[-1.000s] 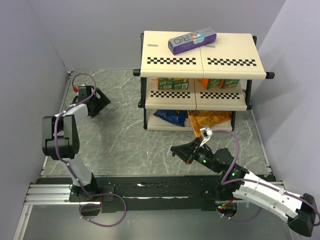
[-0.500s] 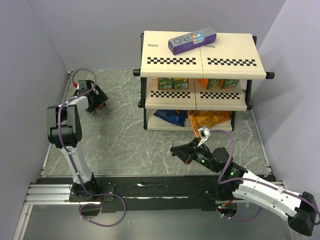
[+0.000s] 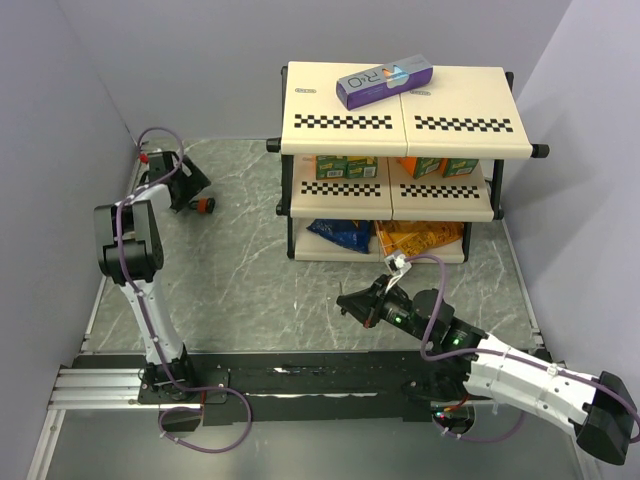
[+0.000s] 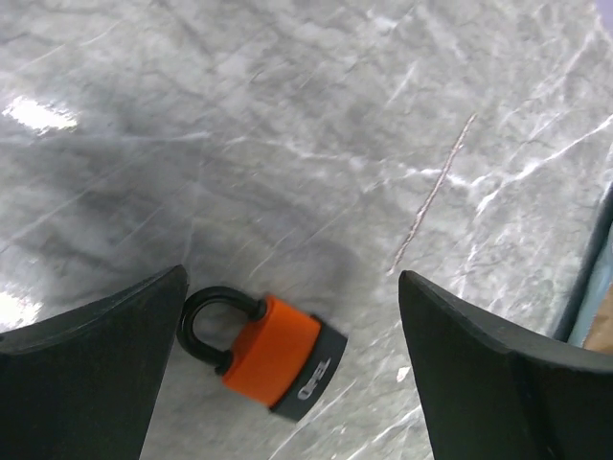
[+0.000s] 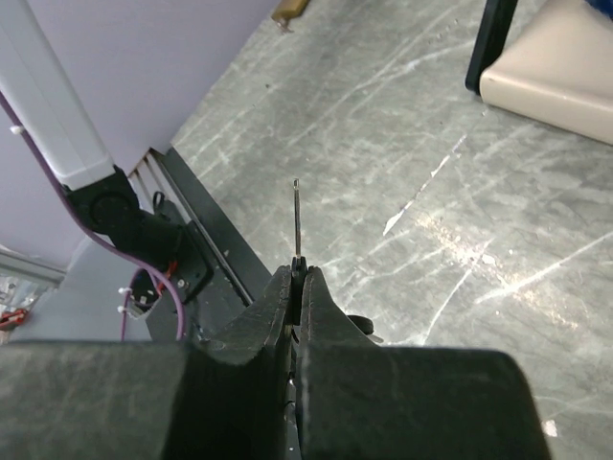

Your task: Unlock with the key

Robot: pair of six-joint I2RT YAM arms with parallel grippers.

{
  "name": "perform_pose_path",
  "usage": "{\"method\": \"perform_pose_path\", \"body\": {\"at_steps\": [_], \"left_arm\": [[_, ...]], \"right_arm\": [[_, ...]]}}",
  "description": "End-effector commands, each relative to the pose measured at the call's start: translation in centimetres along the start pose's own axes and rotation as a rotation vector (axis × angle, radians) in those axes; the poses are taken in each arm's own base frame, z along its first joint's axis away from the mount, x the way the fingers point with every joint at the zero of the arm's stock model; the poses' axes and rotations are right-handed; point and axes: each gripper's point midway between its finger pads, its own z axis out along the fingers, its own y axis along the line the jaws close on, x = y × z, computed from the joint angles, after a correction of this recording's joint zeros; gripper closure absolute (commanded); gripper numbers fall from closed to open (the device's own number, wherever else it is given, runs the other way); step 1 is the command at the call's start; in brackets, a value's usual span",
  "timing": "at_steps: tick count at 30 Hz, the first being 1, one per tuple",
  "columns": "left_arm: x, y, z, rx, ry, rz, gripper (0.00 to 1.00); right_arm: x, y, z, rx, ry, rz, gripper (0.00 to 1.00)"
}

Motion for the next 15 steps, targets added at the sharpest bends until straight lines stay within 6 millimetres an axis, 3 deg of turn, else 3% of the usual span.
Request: {"method": "perform_pose_path", "body": {"at_steps": [1, 4, 8, 15], "left_arm": [[1.6, 0.4, 0.6, -0.019, 0.040, -0.014, 0.01], [1.1, 2.3, -0.7, -0.096, -0.019, -0.025, 0.01], [1.1, 2.5, -2.4, -0.104, -0.074, -0.050, 0.00], [3.8, 0.3, -2.8, -0.055, -0.001, -0.066, 0.01]], "right_arm": [[-2.5, 1.4, 0.3, -0.020, -0.053, -0.011, 1.00], [-2.8, 1.6, 0.2, -0.024, -0.061, -0.011, 1.00], [-2.8, 1.7, 0.0, -0.033, -0.066, -0.008, 1.00], [-2.7, 1.7, -0.4, -0.047, -0.081, 0.009, 1.00]]}}
